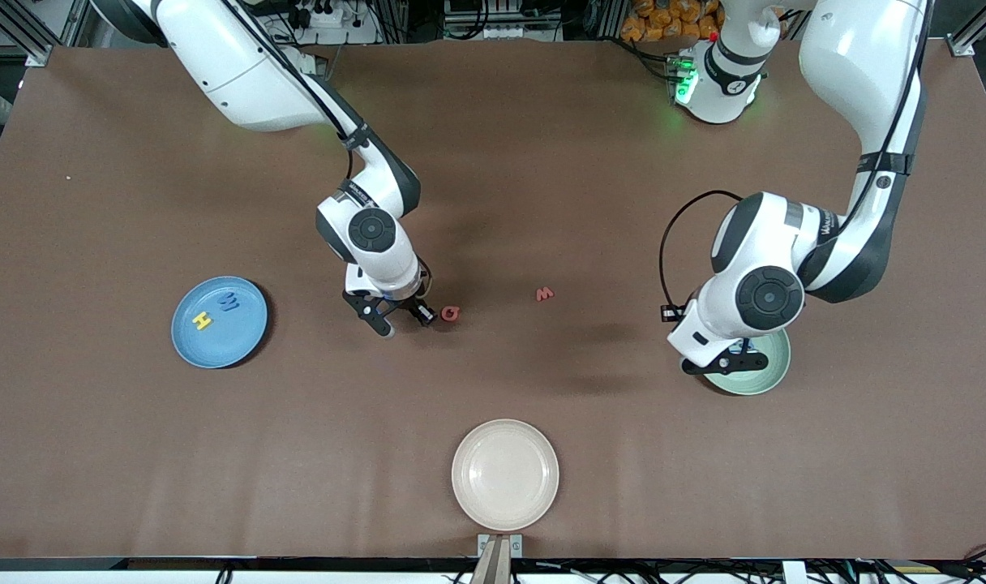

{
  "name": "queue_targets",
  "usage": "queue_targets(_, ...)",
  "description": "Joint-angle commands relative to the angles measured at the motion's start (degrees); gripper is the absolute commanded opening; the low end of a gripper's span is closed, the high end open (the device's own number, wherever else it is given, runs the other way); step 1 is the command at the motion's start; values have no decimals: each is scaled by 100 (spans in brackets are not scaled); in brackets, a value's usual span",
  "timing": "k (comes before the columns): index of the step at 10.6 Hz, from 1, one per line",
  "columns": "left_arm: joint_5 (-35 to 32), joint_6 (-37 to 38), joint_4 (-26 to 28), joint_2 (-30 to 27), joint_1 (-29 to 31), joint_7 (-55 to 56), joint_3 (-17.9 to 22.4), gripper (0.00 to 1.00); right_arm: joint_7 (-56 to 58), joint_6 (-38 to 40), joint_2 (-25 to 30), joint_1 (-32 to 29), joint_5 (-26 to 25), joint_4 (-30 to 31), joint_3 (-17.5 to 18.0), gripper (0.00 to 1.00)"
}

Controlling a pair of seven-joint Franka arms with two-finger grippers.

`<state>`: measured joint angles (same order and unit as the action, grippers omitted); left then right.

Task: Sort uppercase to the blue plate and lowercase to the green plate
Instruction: 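Lift the h with the left gripper while the right gripper grasps the R, then place the h on the green plate while the right gripper lifts the R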

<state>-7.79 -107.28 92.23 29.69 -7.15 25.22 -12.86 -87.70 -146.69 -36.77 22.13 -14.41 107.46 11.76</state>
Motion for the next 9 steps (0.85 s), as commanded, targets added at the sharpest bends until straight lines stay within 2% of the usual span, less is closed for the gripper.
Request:
queue_targets(1, 102, -608, 883, -394, 546, -534, -50, 0, -212, 18, -111, 55, -150, -129, -25, 44)
queue_targets(3, 76, -916, 1078, -315, 689, -658, -50, 0, -212, 18, -111, 55, -150, -129, -25, 38)
queue_targets(7, 58, -1453, 1017, 186, 970, -659, 3, 0, -204, 18, -111, 55, -254, -129, -25, 27)
queue_targets(8, 6, -1541, 990, 265, 1023, -659, 3, 5, -204, 18, -111, 55, -273, -129, -25, 25)
queue_targets(9, -142, -1550, 964, 300, 1023, -659, 3, 22, -204, 18, -111, 55, -282, -129, -25, 24)
